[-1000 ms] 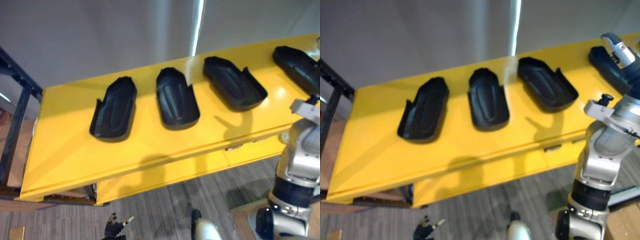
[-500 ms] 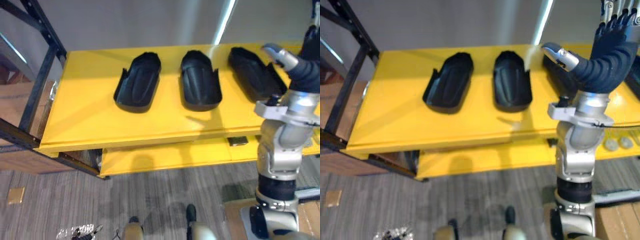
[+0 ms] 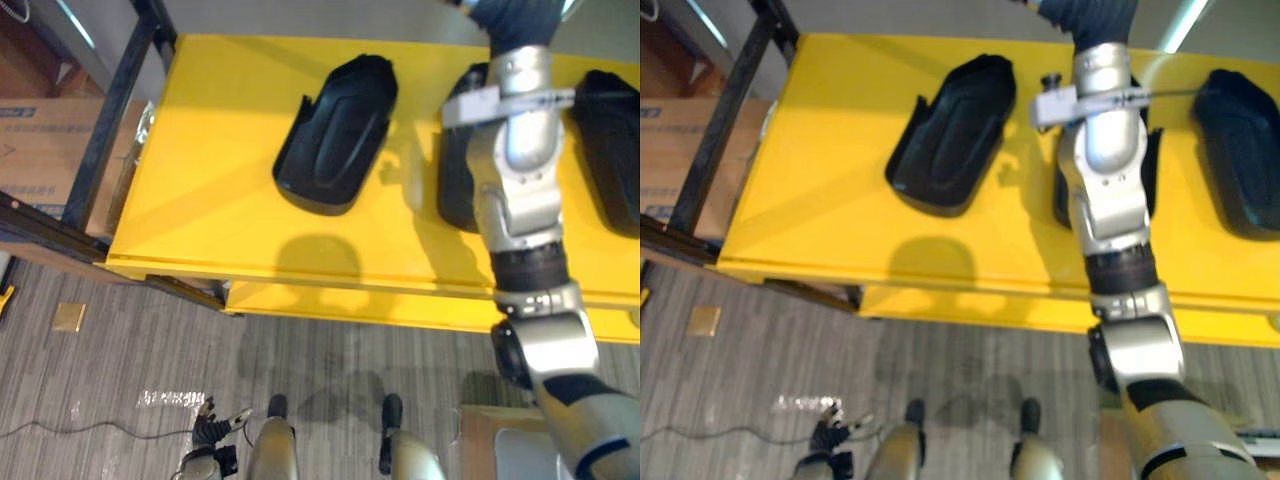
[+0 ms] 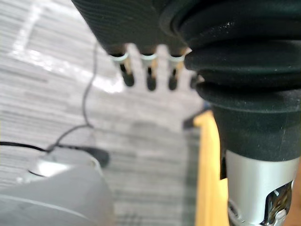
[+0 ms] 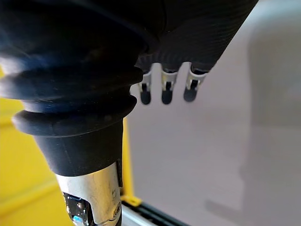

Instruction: Walk over and take plastic housings, then place them on the shelf

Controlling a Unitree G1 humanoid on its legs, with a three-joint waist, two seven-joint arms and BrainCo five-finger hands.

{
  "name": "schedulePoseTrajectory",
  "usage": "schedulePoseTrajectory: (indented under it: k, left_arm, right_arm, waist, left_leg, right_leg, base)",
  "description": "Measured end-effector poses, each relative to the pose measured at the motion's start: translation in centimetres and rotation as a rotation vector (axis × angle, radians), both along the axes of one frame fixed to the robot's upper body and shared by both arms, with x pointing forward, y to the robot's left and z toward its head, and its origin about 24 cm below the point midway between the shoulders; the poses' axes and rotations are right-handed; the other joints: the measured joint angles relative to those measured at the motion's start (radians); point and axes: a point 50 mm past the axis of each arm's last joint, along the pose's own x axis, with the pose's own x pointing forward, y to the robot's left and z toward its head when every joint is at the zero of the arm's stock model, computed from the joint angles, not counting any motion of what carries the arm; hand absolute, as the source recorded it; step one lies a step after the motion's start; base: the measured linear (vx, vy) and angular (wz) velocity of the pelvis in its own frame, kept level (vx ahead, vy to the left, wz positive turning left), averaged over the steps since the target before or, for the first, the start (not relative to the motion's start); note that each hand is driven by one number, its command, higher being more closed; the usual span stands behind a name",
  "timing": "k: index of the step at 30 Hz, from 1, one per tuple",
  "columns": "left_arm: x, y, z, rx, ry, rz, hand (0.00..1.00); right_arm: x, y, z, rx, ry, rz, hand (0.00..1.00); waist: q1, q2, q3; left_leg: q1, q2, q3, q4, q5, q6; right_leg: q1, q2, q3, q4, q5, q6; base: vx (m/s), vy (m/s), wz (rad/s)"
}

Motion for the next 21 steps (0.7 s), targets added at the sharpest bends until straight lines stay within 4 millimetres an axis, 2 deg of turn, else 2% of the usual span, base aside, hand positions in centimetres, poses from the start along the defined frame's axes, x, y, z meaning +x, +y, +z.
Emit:
schedulePoseTrajectory:
  k: [1,3,8,10,11,12,13,15,17,18,19,20,21]
  left_arm:
    - [-0.1,0.0,0.0,-0.001,0.003,0.001,0.00]
    - [-0.1,0.0,-0.1,-0.002,0.006,0.003,0.00]
    - [-0.3,0.2,-0.2,-0.003,0.014,0.019,0.00]
    - [-0.4,0.3,-0.2,-0.008,0.024,0.029,0.00]
    - [-0.2,0.5,-0.2,-0.011,0.024,0.044,0.00]
    - [-0.1,0.6,-0.2,-0.009,0.028,0.048,0.00]
    - [0.6,1.6,0.2,0.017,0.016,0.047,0.00]
    - [1.2,1.2,0.4,0.003,-0.007,0.058,0.00]
    - [1.6,0.4,0.3,-0.019,-0.014,0.055,0.00]
    - [1.7,-0.1,0.2,-0.032,-0.013,0.053,0.00]
    - [2.0,-0.7,0.3,-0.048,-0.021,0.051,0.00]
    - [2.3,-0.9,0.4,-0.054,-0.029,0.048,0.00]
    - [2.9,-1.3,0.5,-0.058,-0.041,0.033,0.00]
  right_arm:
    - [0.1,-0.2,0.3,0.011,0.005,-0.015,0.00]
    - [0.5,-0.4,0.2,0.025,0.031,-0.032,0.00]
    - [1.9,-0.9,0.3,0.061,0.107,-0.094,0.00]
    - [2.4,-1.1,0.1,0.079,0.138,-0.111,0.00]
    - [2.5,-1.1,0.1,0.085,0.146,-0.113,0.00]
    - [2.4,-1.1,0.2,0.096,0.143,-0.109,0.00]
    - [2.3,-1.1,0.5,0.126,0.137,-0.101,0.00]
    - [2.1,-0.4,1.0,0.139,0.133,-0.083,0.00]
    - [2.3,-0.4,0.8,0.145,0.151,-0.091,0.00]
    - [2.3,-0.4,0.8,0.151,0.150,-0.100,0.00]
    - [1.9,-0.1,1.0,0.162,0.132,-0.090,0.00]
    - [1.4,-0.1,1.4,0.170,0.106,-0.088,0.00]
    - [0.3,-0.2,2.1,0.180,0.051,-0.084,0.00]
  waist:
    - [0.008,0.002,0.004]
    - [0.016,0.002,0.004]
    - [0.023,0.005,0.006]
    - [0.023,0.012,0.012]
    - [0.026,0.022,0.026]
    - [0.025,0.012,0.024]
    - [0.018,-0.025,0.028]
    - [0.017,-0.006,0.039]
    - [0.011,-0.001,0.056]
    - [0.005,0.000,0.062]
    - [-0.001,0.002,0.078]
    - [-0.003,0.003,0.089]
    - [-0.013,0.022,0.109]
  left_leg:
    - [0.000,-0.002,-0.003,-0.003,0.002,0.001]
    - [0.001,-0.009,-0.012,-0.002,0.002,0.001]
    - [0.015,-0.007,-0.019,-0.002,0.006,-0.006]
    - [0.045,0.012,-0.018,-0.003,0.006,-0.006]
    - [0.069,0.025,-0.011,-0.002,0.006,-0.006]
    - [0.070,0.023,0.001,-0.001,0.006,-0.007]
    - [0.071,-0.006,0.012,0.005,-0.006,-0.023]
    - [0.054,0.018,0.020,0.027,-0.022,-0.040]
    - [0.047,0.032,0.035,0.058,-0.022,-0.040]
    - [0.030,0.031,0.034,0.104,-0.022,-0.040]
    - [-0.034,0.028,0.034,0.220,-0.035,-0.038]
    - [-0.040,0.025,0.035,0.223,-0.055,-0.022]
    - [-0.041,0.025,0.035,0.145,-0.047,-0.001]
  right_leg:
    - [0.000,-0.003,-0.008,0.011,-0.009,-0.009]
    - [0.003,-0.011,-0.009,0.026,-0.025,-0.003]
    - [0.015,-0.011,-0.007,0.062,-0.031,-0.005]
    - [-0.010,-0.009,-0.001,0.164,-0.032,-0.006]
    - [-0.066,0.002,0.018,0.224,-0.085,0.009]
    - [-0.067,0.009,0.024,0.130,-0.092,0.017]
    - [-0.080,-0.008,0.020,0.039,-0.002,0.006]
    - [-0.089,0.015,0.029,0.040,-0.005,0.004]
    - [-0.092,0.029,0.046,0.049,-0.006,0.002]
    - [-0.092,0.029,0.053,0.054,-0.009,-0.002]
    - [-0.090,0.023,0.065,0.069,-0.014,-0.010]
    - [-0.091,0.020,0.074,0.082,-0.016,-0.014]
    - [-0.096,0.025,0.076,0.112,-0.026,-0.005]
  base:
    - [0.04,-0.005,0.20]
    - [0.06,0.003,0.25]
    - [0.07,0.008,0.15]
    - [0.08,0.002,-0.07]
    - [0.09,-0.021,-0.11]
    - [0.08,-0.074,0.05]
    - [0.09,-0.112,0.12]
    - [0.10,-0.089,-0.17]
    - [0.09,-0.058,-0.27]
    - [0.08,-0.021,-0.21]
    - [0.06,0.028,-0.16]
    - [0.04,0.094,-0.13]
    - [0.02,0.179,-0.12]
